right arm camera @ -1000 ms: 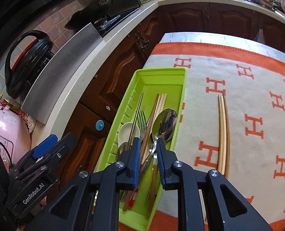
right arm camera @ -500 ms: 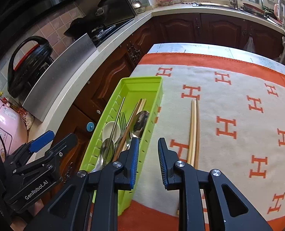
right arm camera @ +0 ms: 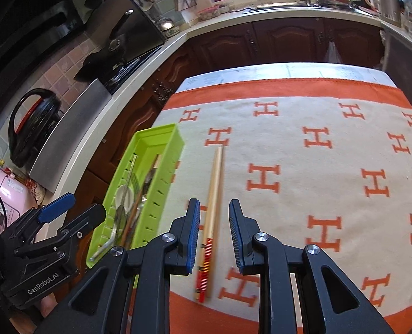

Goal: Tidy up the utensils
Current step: 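Grasp a red-banded wooden chopstick with the left tool and lift it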

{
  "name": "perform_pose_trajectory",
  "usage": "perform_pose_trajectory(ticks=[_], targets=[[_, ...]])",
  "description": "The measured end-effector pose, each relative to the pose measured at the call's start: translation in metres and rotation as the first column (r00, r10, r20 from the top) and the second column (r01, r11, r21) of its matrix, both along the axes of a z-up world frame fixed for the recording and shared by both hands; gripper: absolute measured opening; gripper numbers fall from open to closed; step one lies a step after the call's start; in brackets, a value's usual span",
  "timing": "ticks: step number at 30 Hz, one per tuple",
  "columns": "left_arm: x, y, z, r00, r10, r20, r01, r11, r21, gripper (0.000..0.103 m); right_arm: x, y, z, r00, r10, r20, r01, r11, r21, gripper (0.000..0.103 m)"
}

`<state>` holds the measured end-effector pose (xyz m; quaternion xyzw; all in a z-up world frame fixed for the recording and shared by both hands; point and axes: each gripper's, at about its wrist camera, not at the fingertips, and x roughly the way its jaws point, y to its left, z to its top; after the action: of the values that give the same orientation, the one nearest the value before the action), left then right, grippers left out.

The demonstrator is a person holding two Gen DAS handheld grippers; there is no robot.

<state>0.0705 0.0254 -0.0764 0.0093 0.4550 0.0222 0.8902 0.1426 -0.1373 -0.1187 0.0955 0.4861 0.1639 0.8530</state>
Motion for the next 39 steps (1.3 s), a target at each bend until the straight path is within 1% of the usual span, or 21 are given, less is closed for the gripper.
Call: perform_pose_trajectory(ticks=[2,5,7,9,10,12,13,14,15,18,26,29,33,36,37,38,39], targets=[[0.004,-0.012,-0.007,0.999,-0.019,-0.027,0.019,1.000,-0.001,0.071,-0.001,-0.015,-0.005,1.000,-0.012,-0.008,0.012,1.000,0.005,0.022],[0.011,-0.032,-0.021,0.996,-0.050,-0.077,0.052,0.999,0.016,0.062,-0.004,-0.039,-0.015,0.999,-0.031,-0.020,0.031,0.999,0.010,0.022],[0.016,-0.043,-0.033,0.991,-0.064,-0.118,0.066,0.998,0.017,0.057,-0.005,-0.053,-0.022,0.999,-0.039,-0.034,0.040,0.999,0.022,0.022],[0.021,-0.048,-0.046,0.984,-0.069,-0.162,0.070,0.998,0.002,0.047,-0.007,-0.064,-0.028,0.998,-0.043,-0.045,0.044,0.999,0.032,0.022],[0.022,-0.050,-0.053,0.980,-0.067,-0.188,0.066,0.998,-0.012,0.045,-0.007,-0.067,-0.032,0.998,-0.044,-0.050,0.046,0.998,0.036,0.022],[0.027,-0.051,-0.066,0.970,-0.060,-0.235,0.052,0.998,-0.040,0.033,-0.009,-0.074,-0.037,0.997,-0.043,-0.057,0.046,0.998,0.044,0.022],[0.029,-0.050,-0.071,0.965,-0.053,-0.257,0.042,0.998,-0.051,0.029,-0.009,-0.077,-0.040,0.997,-0.040,-0.059,0.043,0.998,0.049,0.022],[0.031,-0.050,-0.077,0.960,-0.046,-0.277,0.030,0.998,-0.062,0.022,-0.010,-0.079,-0.043,0.997,-0.037,-0.062,0.040,0.998,0.055,0.022],[0.033,-0.049,-0.082,0.954,-0.039,-0.297,0.017,0.997,-0.074,0.018,-0.010,-0.081,-0.045,0.997,-0.033,-0.067,0.037,0.997,0.061,0.022],[0.036,-0.051,-0.094,0.941,-0.024,-0.339,-0.008,0.996,-0.094,0.017,-0.010,-0.088,-0.054,0.996,-0.017,-0.082,0.023,0.997,0.079,0.022],[0.045,-0.060,-0.111,0.922,-0.003,-0.388,-0.026,0.997,-0.069,0.017,-0.007,-0.101,-0.065,0.995,-0.009,-0.099,0.021,0.993,0.119,0.022],[0.048,-0.063,-0.111,0.925,0.002,-0.379,-0.025,0.998,-0.056,0.017,-0.005,-0.105,-0.068,0.995,-0.009,-0.104,0.022,0.992,0.127,0.022],[0.048,-0.058,-0.111,0.926,0.026,-0.376,-0.053,0.997,-0.059,0.017,-0.004,-0.109,-0.072,0.994,-0.008,-0.110,0.023,0.990,0.138,0.022],[0.050,-0.050,-0.114,0.921,0.041,-0.387,-0.071,0.995,-0.064,0.016,-0.003,-0.109,-0.074,0.994,-0.005,-0.113,0.022,0.989,0.147,0.022],[0.049,-0.049,-0.117,0.918,0.043,-0.394,-0.072,0.996,-0.060,0.016,-0.002,-0.109,-0.075,0.994,-0.003,-0.113,0.020,0.989,0.148,0.022],[0.049,-0.050,-0.117,0.924,0.043,-0.380,-0.067,0.996,-0.050,0.016,-0.002,-0.109,-0.075,0.994,-0.001,-0.113,0.018,0.989,0.148,0.022],[0.049,-0.051,-0.118,0.923,0.040,-0.382,-0.059,0.997,-0.040,0.016,-0.001,-0.108,-0.076,0.994,0.001,-0.113,0.016,0.989,0.147,0.022]])
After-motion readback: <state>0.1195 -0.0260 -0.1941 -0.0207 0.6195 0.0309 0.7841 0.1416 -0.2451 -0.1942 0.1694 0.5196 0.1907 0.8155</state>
